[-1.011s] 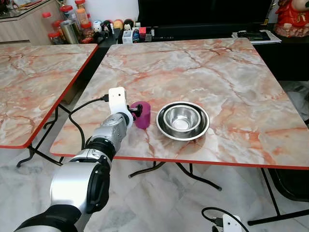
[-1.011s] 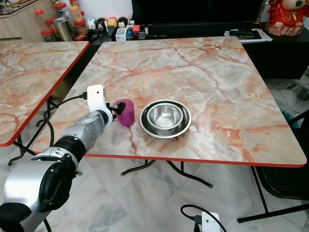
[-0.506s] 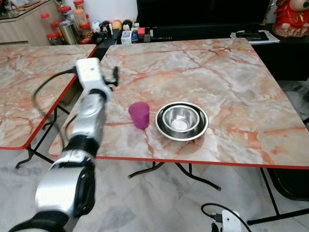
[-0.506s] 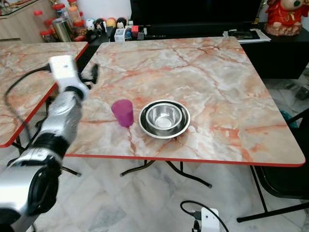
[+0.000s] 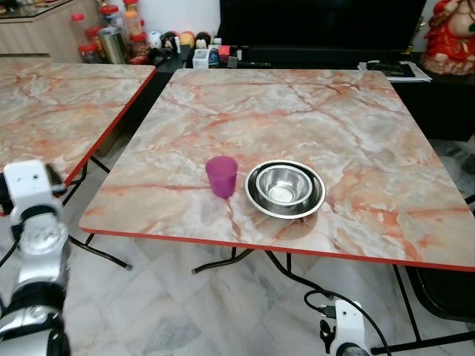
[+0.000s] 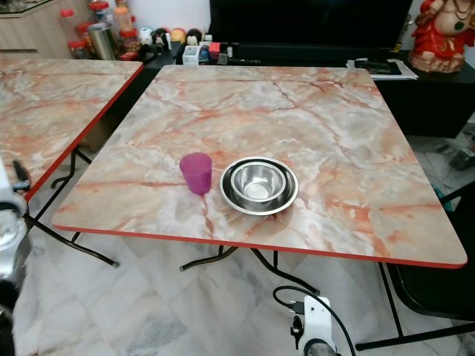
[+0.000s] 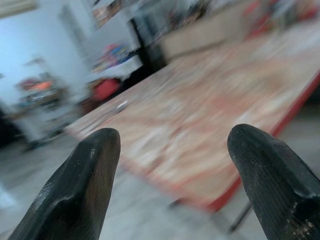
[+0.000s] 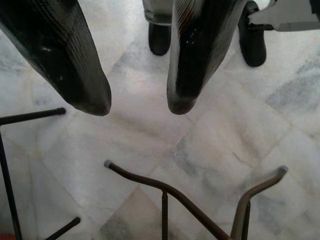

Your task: Setting the table

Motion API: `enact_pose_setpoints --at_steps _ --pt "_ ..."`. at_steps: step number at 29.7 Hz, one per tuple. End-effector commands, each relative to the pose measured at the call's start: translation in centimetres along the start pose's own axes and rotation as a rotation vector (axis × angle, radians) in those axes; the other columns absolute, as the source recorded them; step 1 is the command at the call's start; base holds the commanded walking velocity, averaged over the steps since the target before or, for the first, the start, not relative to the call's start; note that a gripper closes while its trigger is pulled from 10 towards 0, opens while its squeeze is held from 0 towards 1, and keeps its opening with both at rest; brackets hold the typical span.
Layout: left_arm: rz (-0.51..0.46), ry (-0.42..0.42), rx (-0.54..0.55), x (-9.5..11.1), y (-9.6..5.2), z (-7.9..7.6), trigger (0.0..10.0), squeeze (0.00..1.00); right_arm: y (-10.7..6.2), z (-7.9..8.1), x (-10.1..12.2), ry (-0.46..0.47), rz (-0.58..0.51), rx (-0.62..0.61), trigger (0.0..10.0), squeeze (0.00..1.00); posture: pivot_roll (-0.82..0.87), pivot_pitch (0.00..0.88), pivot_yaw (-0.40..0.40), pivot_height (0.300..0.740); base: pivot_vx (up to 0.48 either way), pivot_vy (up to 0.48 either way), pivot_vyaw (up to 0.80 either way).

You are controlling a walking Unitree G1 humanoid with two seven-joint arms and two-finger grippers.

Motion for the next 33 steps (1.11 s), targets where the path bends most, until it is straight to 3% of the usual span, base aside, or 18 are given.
enact_pose_setpoints --at_steps 1,5,7,8,9,10,11,12,14,17,18,19,20,27,33 --pt "0.144 0.122 0.023 -4.0 -0.7 1.0 10.0 0.00 -0.1 0.0 -0.7 0.002 0.025 -0.007 10.0 0.00 0.03 0.000 0.029 0.740 0.000 0.000 0.00" --pt "0.351 0.199 -0.022 -9.3 -3.0 1.1 10.0 0.00 -0.3 -0.2 -1.4 0.012 0.046 -0.024 10.0 0.00 0.02 0.000 0.048 0.740 0.000 0.000 0.00" --pt "0.354 0.200 -0.019 -9.4 -3.1 1.2 10.0 0.00 -0.3 -0.3 -1.4 0.012 0.047 -0.025 10.0 0.00 0.02 0.000 0.048 0.740 0.000 0.000 0.00" --pt "0.458 0.172 -0.117 -12.0 -5.3 -0.4 10.0 0.00 -0.4 -0.7 -1.9 0.004 0.066 -0.043 10.0 0.00 -0.02 0.000 0.075 0.740 0.000 0.000 0.00" --pt "0.458 0.172 -0.117 -12.0 -5.3 -0.4 10.0 0.00 -0.4 -0.7 -1.9 0.004 0.066 -0.043 10.0 0.00 -0.02 0.000 0.075 0.740 0.000 0.000 0.00" --pt "0.591 0.126 -0.312 -15.3 -9.7 -3.4 10.0 0.00 -0.6 -1.3 -2.7 0.006 0.091 -0.068 10.0 0.00 -0.03 0.000 0.082 0.740 0.000 0.000 0.00" --pt "0.626 0.131 -0.419 -16.1 -11.5 -4.9 10.0 0.00 -0.7 -1.5 -2.9 0.009 0.099 -0.079 10.0 0.00 -0.04 0.000 0.083 0.740 0.000 0.000 0.00" --pt "0.626 0.131 -0.419 -16.1 -11.5 -4.9 10.0 0.00 -0.7 -1.5 -2.9 0.009 0.099 -0.079 10.0 0.00 -0.04 0.000 0.083 0.740 0.000 0.000 0.00" --pt "0.668 0.161 -0.627 -16.9 -15.1 -8.0 10.0 0.00 -0.7 -1.9 -2.9 0.013 0.102 -0.088 10.0 0.00 -0.04 0.000 0.080 0.740 0.000 0.000 0.00" --pt "0.724 0.223 -0.870 -17.7 -20.2 -11.1 10.0 0.00 -0.7 -2.0 -2.9 -0.005 0.116 -0.087 10.0 0.00 -0.06 0.000 0.083 0.740 0.000 0.000 0.00" --pt "0.726 0.251 -0.921 -17.8 -21.2 -11.6 10.0 0.00 -0.7 -2.1 -2.9 -0.006 0.118 -0.087 10.0 0.00 -0.07 0.000 0.085 0.740 0.000 0.000 0.00" --pt "0.726 0.251 -0.921 -17.8 -21.2 -11.6 10.0 0.00 -0.7 -2.1 -2.9 -0.006 0.118 -0.087 10.0 0.00 -0.07 0.000 0.085 0.740 0.000 0.000 0.00" --pt "0.744 0.219 -0.949 -17.4 -22.3 -12.7 10.0 0.00 -0.6 -2.0 -2.5 0.000 0.110 -0.087 10.0 0.00 -0.08 0.000 0.085 0.740 0.000 0.000 0.00" --pt "0.734 0.163 -0.976 -16.3 -23.0 -14.3 10.0 0.00 -0.3 -1.6 -1.6 0.006 0.092 -0.071 10.0 0.00 -0.10 0.000 0.080 0.740 0.000 0.000 0.00" --pt "0.739 0.001 -0.943 -14.7 -22.9 -15.8 10.0 0.00 -0.1 -0.8 -1.5 -0.026 0.109 -0.025 10.0 0.00 -0.09 0.000 0.052 0.740 0.000 0.000 0.00"
Point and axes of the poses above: a point about 5 cm out from each wrist's last joint towards the gripper, its own y axis pointing out of the wrist towards the gripper, its own x axis along the axis of the wrist's last joint, z = x × y, the point moved 4 cm from there along y, pointing out of the wrist towards the gripper, and after that the axes turned 11 degrees about y, right-handed, at the moved point
